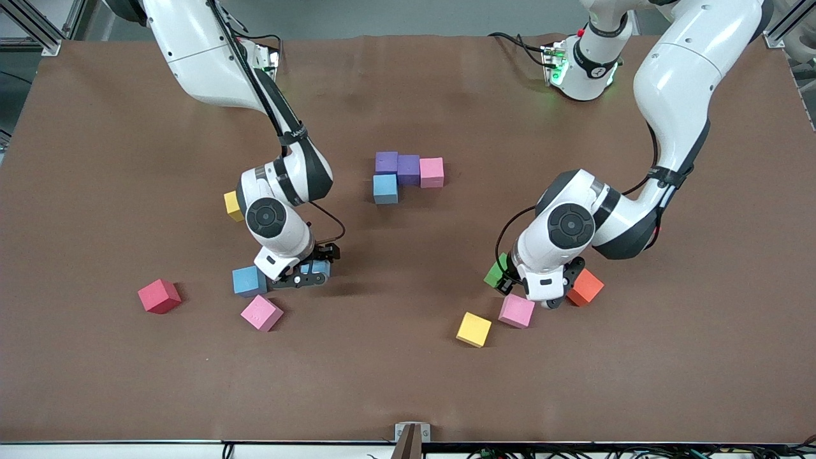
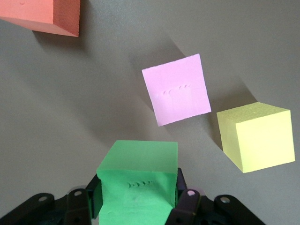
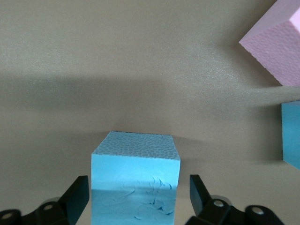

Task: Arrange 11 blocks into digit 3
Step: 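Carry the second blue block with the right gripper below the first blue block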

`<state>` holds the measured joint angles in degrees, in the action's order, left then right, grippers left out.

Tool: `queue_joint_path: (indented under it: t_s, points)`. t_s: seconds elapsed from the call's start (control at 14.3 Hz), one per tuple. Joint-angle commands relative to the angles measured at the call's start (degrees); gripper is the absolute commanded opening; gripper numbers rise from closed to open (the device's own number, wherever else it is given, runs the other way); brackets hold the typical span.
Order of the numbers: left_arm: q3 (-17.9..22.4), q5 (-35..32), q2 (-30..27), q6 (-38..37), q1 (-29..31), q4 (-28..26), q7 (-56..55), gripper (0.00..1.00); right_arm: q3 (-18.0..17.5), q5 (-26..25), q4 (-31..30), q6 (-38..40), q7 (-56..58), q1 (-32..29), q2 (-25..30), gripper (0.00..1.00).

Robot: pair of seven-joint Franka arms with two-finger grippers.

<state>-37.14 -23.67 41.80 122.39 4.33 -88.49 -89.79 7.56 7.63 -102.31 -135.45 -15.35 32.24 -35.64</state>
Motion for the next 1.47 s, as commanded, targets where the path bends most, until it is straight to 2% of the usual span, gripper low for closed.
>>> queue_joint_path:
  t_s: [0.0,0.07,0.14,0.42,0.84,1.12,1.4]
  points:
    - [0.14,-0.23,-1.02,-1.19,-0.46,0.25,0.23,0.17,-0.7,-0.78,1.15,-0.87,0.41,-0.61,-0.66,0.24]
    - [0.14,-0.32,-1.28,-1.19,-0.55,0.25,0.23,0.17,-0.79,-0.78,1.33,-0.69,0.32,-0.26,-0.57,0.19]
    - [0.14,-0.32,-1.28,-1.19,-0.55,0.16,0.32,0.17,-0.79,-0.69,1.42,-0.08,0.23,-0.08,-0.48,0.18]
    - [-0.21,-0.14,-1.72,-1.36,-0.64,0.16,0.23,0.17,-0.97,0.1,3.96,4.57,-1.52,2.99,0.31,0.2]
    - [-0.3,-0.14,-1.72,-2.51,-0.72,0.07,0.05,0.17,-1.05,1.5,5.28,3.97,-13.91,11.16,-0.48,0.22]
    - [-0.3,-0.23,-1.81,-3.03,-0.81,0.16,-0.03,0.17,-1.05,3.52,5.28,3.88,-14.1,14.42,-2.23,0.22]
    - [-0.3,-0.23,-1.81,-3.21,-0.81,0.16,-0.03,0.17,-1.05,3.53,3.54,3.88,-13.92,15.83,-2.5,0.22]
